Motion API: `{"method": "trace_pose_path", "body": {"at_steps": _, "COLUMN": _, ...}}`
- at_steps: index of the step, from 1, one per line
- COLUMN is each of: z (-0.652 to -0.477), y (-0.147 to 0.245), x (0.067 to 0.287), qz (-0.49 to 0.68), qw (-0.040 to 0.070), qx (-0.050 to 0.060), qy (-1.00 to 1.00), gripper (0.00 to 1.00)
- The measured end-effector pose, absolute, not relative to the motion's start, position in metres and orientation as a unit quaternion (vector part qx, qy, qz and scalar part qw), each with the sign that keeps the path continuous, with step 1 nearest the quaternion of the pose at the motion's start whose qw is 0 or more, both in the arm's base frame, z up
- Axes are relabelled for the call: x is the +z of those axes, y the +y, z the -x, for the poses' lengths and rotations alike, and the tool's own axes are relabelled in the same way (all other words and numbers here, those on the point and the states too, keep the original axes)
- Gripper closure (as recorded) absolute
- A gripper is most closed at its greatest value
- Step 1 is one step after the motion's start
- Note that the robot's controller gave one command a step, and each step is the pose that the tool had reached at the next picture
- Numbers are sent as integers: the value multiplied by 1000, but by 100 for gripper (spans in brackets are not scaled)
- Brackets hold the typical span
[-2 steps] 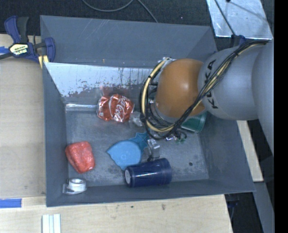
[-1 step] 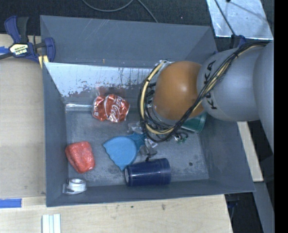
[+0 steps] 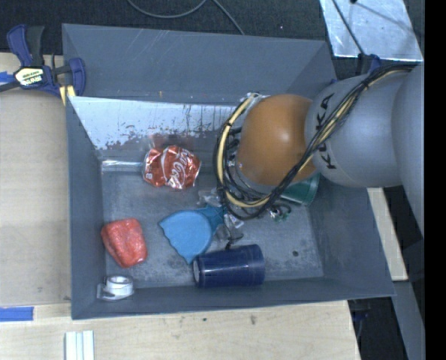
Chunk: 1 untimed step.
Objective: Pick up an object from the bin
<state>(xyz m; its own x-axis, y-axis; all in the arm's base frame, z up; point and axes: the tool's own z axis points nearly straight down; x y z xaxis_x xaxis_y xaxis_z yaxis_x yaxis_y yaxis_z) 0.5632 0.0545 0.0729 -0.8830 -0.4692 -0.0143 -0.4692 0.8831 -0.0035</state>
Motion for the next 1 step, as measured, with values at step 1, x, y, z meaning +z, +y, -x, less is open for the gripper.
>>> {"method": "trace_pose_path", "body": {"at_steps": 1, "z": -573, "y": 50, "x": 148, "qz": 221, "qw": 9, "qx": 0, "qy": 975, "gripper": 100}}
